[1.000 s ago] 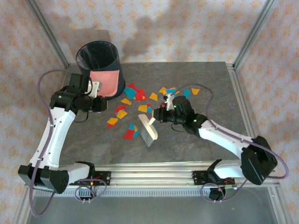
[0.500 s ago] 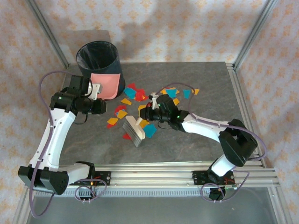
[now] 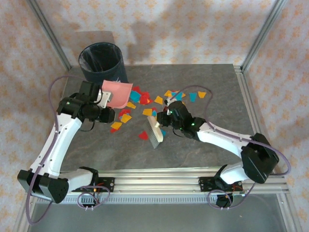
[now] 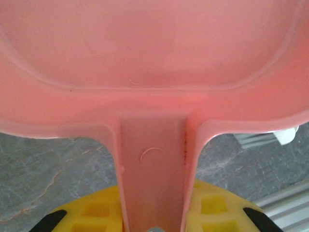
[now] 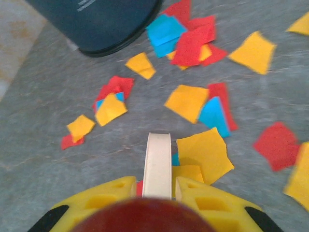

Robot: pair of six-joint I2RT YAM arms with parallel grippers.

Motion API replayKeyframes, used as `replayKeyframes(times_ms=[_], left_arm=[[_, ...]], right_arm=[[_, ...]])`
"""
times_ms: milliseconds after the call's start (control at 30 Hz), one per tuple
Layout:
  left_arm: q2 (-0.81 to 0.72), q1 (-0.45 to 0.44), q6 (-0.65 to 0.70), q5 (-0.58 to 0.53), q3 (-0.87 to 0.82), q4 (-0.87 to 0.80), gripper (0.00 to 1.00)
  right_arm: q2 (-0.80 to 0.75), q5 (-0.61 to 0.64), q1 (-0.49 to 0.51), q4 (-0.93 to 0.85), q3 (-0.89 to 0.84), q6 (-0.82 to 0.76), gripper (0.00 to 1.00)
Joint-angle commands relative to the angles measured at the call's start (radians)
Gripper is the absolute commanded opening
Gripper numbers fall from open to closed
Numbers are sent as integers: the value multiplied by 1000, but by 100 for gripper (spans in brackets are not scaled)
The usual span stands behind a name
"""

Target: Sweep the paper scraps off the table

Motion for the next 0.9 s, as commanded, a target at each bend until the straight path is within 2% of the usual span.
replayKeyframes(times_ms=[0, 133, 333, 700, 867], left_arm=[[13, -38, 31, 12, 8, 9, 0], [41, -74, 40, 18, 6, 7, 0], [82, -133, 47, 6, 11, -4, 0], [177, -266, 79, -69, 15, -44, 0], [225, -337, 86, -87, 10, -62, 0]], right_arm=[[-54, 150, -24, -115, -28, -53, 0], [-103, 254, -40, -180, -39, -67, 0], [-148, 330, -67, -227, -35, -60, 0], [-266, 275, -80, -274, 11, -87, 0], [-316, 329, -81, -342, 27, -116, 0]])
